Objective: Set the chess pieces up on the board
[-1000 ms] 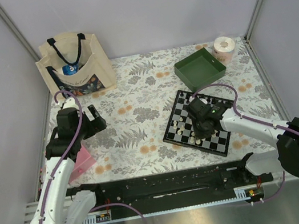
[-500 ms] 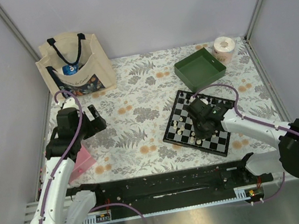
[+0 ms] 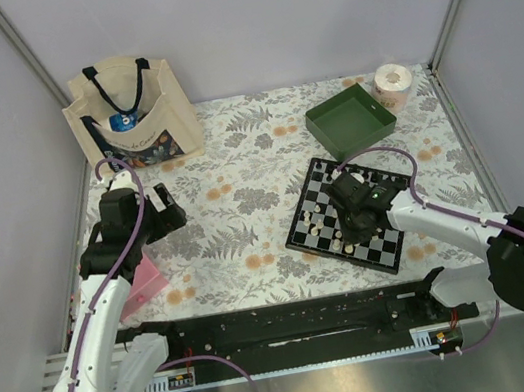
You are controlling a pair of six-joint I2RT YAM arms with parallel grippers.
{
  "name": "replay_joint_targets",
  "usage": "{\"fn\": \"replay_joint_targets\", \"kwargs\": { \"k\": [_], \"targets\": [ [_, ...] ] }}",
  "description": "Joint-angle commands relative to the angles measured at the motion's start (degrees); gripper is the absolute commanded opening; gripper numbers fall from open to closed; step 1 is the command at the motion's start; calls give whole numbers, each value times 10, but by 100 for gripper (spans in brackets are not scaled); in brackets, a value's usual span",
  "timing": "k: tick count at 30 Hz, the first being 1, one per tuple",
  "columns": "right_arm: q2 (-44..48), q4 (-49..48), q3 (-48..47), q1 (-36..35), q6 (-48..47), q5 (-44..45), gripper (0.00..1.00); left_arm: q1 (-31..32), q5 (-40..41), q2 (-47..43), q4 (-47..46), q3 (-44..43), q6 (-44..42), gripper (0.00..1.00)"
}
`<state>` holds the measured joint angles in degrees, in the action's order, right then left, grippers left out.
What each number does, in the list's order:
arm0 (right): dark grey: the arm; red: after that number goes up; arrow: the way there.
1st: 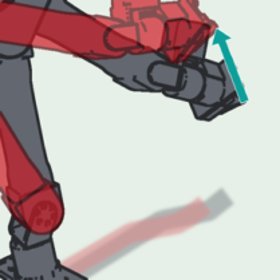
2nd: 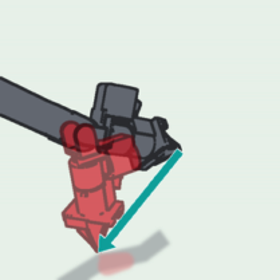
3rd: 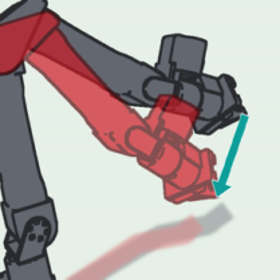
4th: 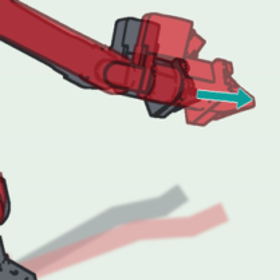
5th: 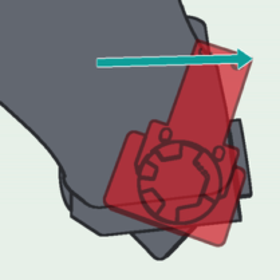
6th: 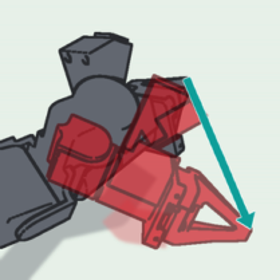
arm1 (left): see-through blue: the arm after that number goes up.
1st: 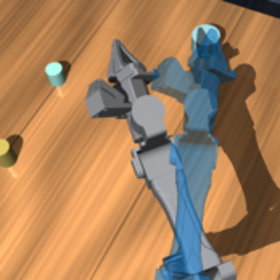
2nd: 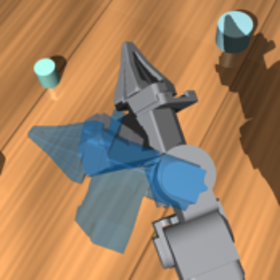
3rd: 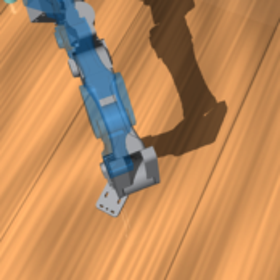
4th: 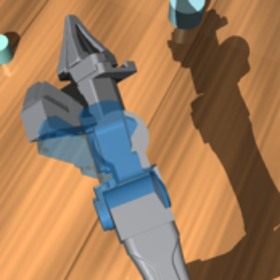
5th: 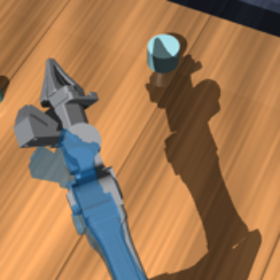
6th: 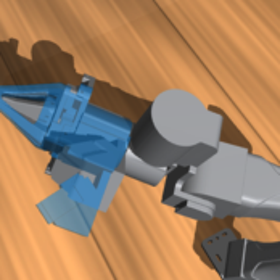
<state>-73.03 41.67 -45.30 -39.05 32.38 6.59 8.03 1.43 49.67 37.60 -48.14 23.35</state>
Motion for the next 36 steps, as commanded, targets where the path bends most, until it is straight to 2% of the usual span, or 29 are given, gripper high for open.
{"fn": "replay_joint_targets", "kwargs": {
  "k": [1,4,7,17,23,29,36],
  "targets": [
    [-8,-4,-3,-4,-8,11,27,1,-12,-2,-24,0,-6,99],
    [2,3,-8,-4,-7,11,38,1,-12,-2,-24,0,-6,99],
    [23,15,-17,-5,-8,20,45,1,-12,0,-24,-1,-5,99],
    [65,51,-31,-5,9,86,47,1,-12,0,-24,0,-5,99],
    [30,47,-37,-4,33,110,47,1,-12,1,-24,0,-5,99],
    [-21,37,-52,-4,32,91,45,0,-26,1,-24,-1,-5,99],
    [-31,28,-37,-2,37,93,43,0,-23,1,-24,-1,-6,99]
  ]
}}
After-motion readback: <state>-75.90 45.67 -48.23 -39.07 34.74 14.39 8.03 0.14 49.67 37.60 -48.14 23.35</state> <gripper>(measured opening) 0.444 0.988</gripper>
